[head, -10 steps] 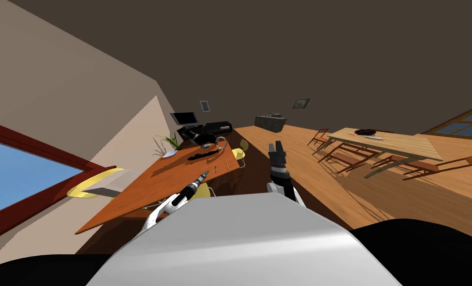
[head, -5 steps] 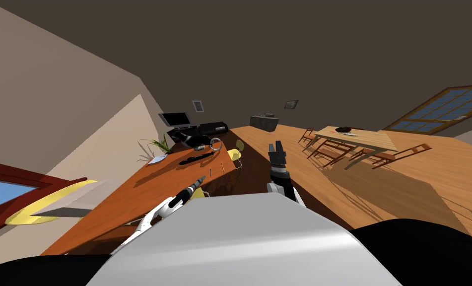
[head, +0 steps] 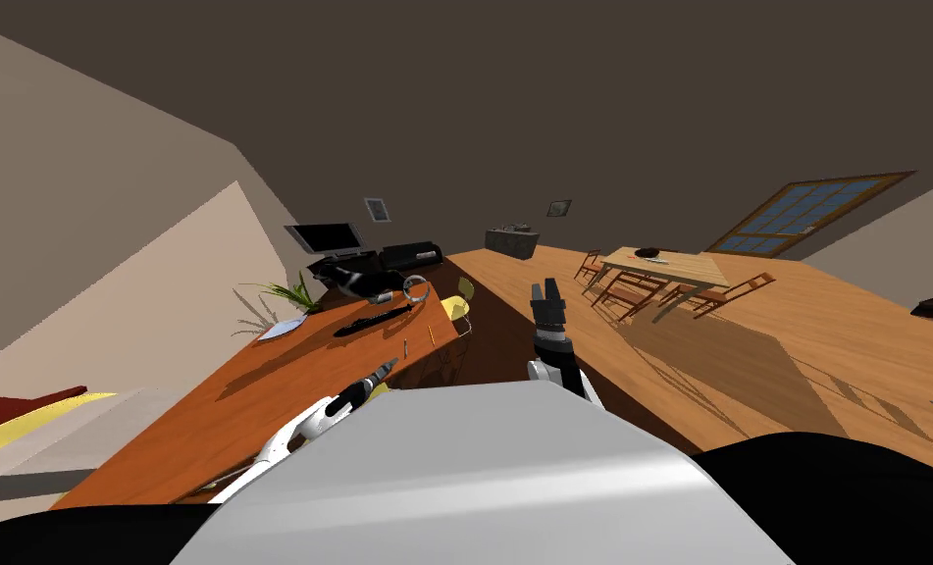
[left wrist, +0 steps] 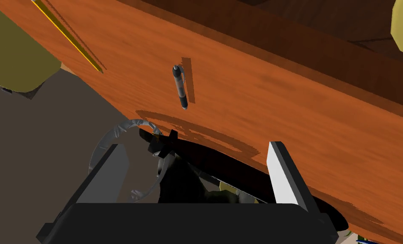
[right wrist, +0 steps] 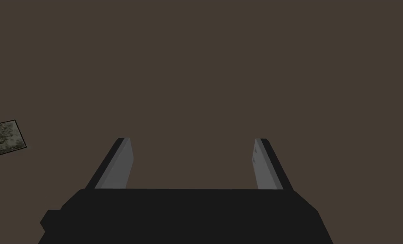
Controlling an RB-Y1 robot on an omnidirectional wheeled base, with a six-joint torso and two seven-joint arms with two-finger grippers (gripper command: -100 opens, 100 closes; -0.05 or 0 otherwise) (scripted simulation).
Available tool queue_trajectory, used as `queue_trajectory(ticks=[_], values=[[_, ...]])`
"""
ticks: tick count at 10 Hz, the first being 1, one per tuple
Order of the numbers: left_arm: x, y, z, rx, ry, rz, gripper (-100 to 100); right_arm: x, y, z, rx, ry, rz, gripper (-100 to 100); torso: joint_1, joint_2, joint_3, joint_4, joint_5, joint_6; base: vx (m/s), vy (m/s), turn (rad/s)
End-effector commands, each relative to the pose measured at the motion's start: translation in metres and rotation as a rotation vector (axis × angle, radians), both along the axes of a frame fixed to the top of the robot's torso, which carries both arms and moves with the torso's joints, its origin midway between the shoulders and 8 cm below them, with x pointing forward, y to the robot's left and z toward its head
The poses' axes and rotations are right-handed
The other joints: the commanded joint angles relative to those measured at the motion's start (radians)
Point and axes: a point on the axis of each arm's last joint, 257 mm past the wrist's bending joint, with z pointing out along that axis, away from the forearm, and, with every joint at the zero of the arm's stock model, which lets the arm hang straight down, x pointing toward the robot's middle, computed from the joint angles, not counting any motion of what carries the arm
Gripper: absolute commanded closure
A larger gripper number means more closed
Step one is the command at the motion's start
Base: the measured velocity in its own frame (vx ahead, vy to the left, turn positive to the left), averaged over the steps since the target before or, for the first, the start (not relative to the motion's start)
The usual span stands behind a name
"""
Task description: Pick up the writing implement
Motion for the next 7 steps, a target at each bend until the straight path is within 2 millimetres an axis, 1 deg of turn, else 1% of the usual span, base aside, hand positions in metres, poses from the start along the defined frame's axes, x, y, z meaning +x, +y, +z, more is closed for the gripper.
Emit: queue_trajectory(ticks=[1, 3, 4, 5, 6, 7], values=[[-0.022, 0.023, -0.016, 0.037, 0.07, 0.025, -100, 0.0, 0.0, 0.0, 0.0, 0.0, 0.0, 0, 0.0, 0.0, 0.0, 0.0, 0.0, 0.0, 0.101, -0.084, -0.285], [-0.052, 0.055, -0.035, 0.085, 0.159, 0.061, -100, 0.0, 0.0, 0.0, 0.0, 0.0, 0.0, 0, -0.004, -0.004, -0.002, -0.001, -0.001, 0.001, 0.118, -0.116, -0.347], [-0.07, 0.076, -0.043, 0.116, 0.207, 0.085, -100, 0.0, 0.0, 0.0, 0.0, 0.0, 0.0, 0, -0.004, -0.005, -0.003, -0.001, -0.001, 0.0, 0.142, -0.11, -0.277], [-0.07, 0.076, -0.043, 0.116, 0.207, 0.085, -100, 0.0, 0.0, 0.0, 0.0, 0.0, 0.0, 0, -0.005, -0.005, -0.003, -0.001, -0.001, 0.0, 0.085, -0.06, -0.053], [-0.085, 0.092, -0.048, 0.139, 0.246, 0.102, -100, 0.0, 0.0, 0.0, 0.0, 0.0, 0.0, 0, -0.002, -0.002, -0.002, -0.001, -0.001, -0.001, 0.07, -0.048, -0.162], [-0.085, 0.092, -0.048, 0.14, 0.246, 0.103, -100, 0.0, 0.0, 0.0, 0.0, 0.0, 0.0, 0, -0.001, -0.001, -0.001, 0.0, 0.0, 0.0, 0.047, -0.027, -0.098]])
